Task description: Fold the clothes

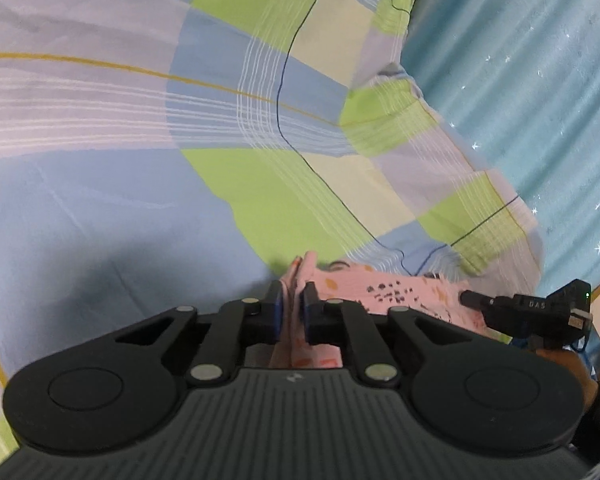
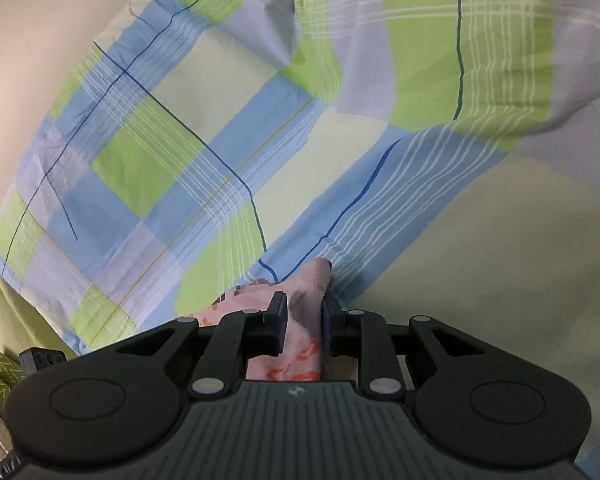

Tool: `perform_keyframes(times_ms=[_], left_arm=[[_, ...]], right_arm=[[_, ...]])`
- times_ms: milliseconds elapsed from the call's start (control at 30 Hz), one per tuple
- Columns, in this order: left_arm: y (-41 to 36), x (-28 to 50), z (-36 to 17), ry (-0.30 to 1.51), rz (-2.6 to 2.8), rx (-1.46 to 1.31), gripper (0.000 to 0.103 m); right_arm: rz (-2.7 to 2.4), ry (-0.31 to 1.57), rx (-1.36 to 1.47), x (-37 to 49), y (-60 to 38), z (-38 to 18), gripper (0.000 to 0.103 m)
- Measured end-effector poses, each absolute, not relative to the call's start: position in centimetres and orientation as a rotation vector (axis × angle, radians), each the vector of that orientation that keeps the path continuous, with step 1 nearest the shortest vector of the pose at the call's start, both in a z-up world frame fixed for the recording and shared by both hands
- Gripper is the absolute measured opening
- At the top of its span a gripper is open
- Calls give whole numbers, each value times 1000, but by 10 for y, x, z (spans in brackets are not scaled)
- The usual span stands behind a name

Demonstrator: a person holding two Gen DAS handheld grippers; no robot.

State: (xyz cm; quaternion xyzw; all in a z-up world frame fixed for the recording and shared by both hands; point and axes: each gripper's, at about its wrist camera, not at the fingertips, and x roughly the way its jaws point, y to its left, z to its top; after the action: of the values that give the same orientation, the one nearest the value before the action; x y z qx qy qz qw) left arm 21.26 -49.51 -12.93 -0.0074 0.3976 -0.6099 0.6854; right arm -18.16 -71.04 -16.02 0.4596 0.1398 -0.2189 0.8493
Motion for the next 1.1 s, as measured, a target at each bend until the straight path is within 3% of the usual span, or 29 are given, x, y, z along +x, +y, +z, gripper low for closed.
perform_keyframes(times_ms=[167,333,433,500,700,733,767,800,1100], left_arm=[[-500,213,-133,895,-1351,5,6],[-493,218,-137,925,-1347,-46,7],[-491,224,-138,957,-1342,-75,10],[-492,227,-138,976,-1337,-83,10],[-496,220,-136,948,-1360,-58,1],[-495,219,-135,920,-1355,-60,1],[-493,218,-133,893,-1349,-62,1],[-492,217,-132,866,-1344,-64,1],[-500,223,-138,892,-1306,-35,3]], right_arm=[[-537,288,909,-183,-714,-155,6],[-576,310,883,-186,-712,-154,7],[-563,284,934,-192,-713,-155,24],[-549,267,960,-195,-712,-154,42],[-499,306,944,-190,-696,-153,42],[-490,310,953,-188,-697,-154,38],[-484,318,963,-186,-699,-155,13],[-478,325,973,-183,-700,-157,3],[-543,344,873,-178,-703,-155,0]])
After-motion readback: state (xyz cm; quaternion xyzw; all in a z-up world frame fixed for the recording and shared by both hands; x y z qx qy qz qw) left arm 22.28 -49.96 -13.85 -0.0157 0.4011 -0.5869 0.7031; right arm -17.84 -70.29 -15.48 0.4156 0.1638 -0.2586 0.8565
